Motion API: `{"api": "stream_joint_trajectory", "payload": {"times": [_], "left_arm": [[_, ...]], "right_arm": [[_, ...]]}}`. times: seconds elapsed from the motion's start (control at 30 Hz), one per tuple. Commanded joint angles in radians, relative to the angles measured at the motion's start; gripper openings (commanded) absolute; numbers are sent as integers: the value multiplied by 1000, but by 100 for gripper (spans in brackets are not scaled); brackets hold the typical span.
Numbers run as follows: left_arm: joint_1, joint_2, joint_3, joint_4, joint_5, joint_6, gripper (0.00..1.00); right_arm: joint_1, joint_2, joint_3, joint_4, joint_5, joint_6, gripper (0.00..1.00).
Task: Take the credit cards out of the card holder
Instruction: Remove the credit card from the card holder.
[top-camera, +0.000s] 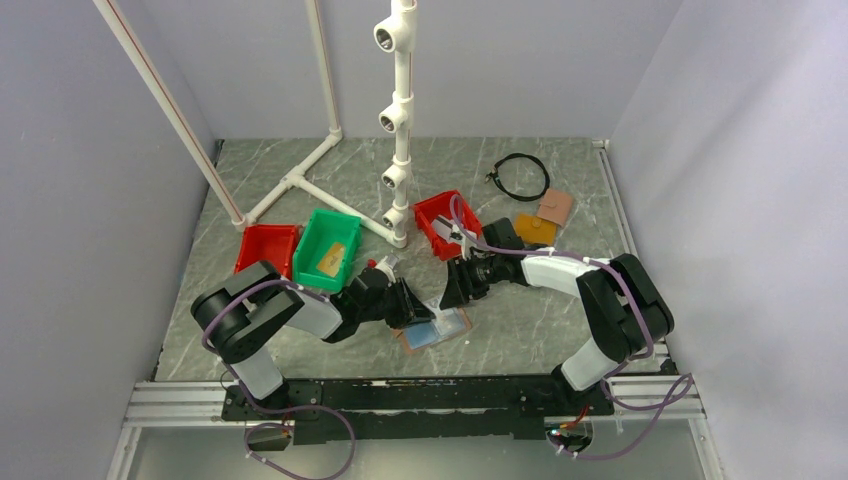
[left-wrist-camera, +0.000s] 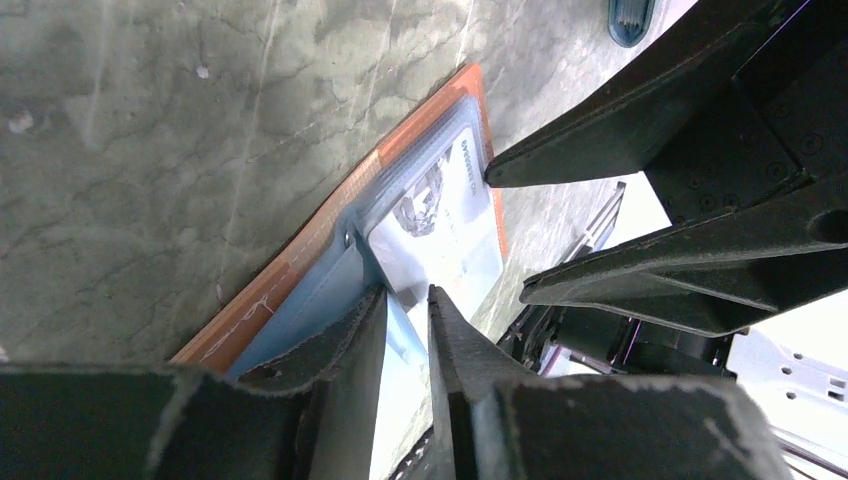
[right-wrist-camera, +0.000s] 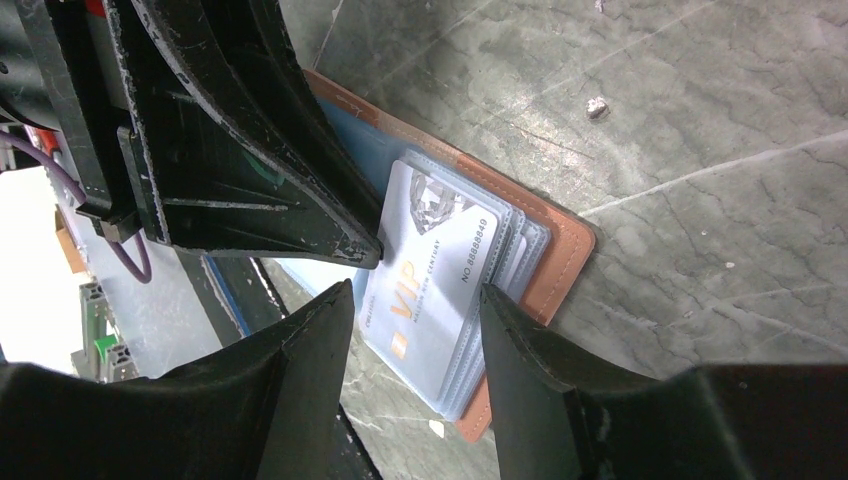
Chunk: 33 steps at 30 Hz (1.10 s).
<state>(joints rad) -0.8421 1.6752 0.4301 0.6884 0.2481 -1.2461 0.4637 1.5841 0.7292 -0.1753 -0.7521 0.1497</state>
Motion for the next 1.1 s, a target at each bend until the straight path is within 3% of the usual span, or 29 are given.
{"api": "stream_joint_trajectory", "payload": {"times": [0.0,0.27,0.5,0.67,0.93,1.07], "left_arm": [[-5,11,-6,11,-13,12,29],[-4,40,-22,85,0,0,34],[0,69,-35,136,8,-19,34],[3,63,-50,146,-7,-28,29],[9,64,-60,165,-3,-25,0],[14,91,-69,228,9,-34,0]], "right_arm": [[4,18,11,-16,48,-14,53],[6,49,16,-14,-95,24,41],[7,33,10,20,-237,60,36],[6,24,9,32,-250,73,35],[2,31,8,43,-253,91,35],[-8,31,9,45,-240,93,38]]}}
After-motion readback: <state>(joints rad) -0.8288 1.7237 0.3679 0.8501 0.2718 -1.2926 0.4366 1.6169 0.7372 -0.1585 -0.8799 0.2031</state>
